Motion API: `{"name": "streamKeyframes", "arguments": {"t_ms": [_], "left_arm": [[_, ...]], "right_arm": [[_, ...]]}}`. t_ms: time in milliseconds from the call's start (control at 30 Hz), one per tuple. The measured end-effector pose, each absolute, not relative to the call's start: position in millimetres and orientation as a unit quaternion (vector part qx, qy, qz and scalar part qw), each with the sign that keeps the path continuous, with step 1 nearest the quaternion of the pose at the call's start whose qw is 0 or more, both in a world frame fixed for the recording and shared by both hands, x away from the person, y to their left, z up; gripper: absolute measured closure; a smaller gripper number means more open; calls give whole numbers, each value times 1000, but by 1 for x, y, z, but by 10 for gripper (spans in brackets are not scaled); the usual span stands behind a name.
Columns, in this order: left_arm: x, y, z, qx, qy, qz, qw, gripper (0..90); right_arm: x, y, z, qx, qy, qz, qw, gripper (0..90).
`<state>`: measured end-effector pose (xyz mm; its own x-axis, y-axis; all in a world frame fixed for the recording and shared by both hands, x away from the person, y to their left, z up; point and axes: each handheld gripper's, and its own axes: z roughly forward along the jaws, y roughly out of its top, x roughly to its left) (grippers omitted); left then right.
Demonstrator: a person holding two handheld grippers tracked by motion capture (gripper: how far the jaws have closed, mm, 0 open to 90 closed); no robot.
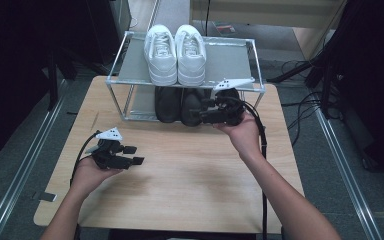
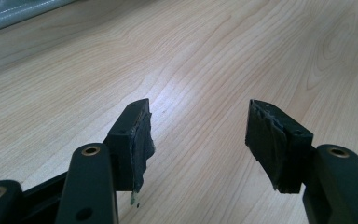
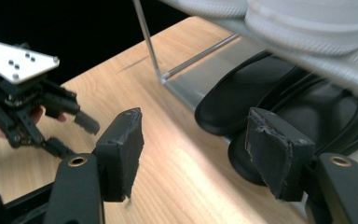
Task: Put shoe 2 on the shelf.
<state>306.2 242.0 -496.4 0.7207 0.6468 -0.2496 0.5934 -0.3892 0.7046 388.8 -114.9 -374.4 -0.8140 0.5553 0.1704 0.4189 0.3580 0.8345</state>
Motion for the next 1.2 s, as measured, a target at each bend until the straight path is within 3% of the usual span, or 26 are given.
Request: {"name": "streamKeyframes", "arguments": {"t_ms": [233, 667, 1200], "left_arm": [[306, 241, -497, 832, 372, 33, 409, 406], [306, 239, -497, 833, 371, 31, 409, 395], [304, 233, -497, 834, 366, 29, 412, 370]], "right_arm": [[375, -119, -400, 276, 827, 484, 79, 378], [356, -136, -443, 285, 828, 481, 41, 378], [330, -146, -478, 277, 834, 475, 48, 384]]}}
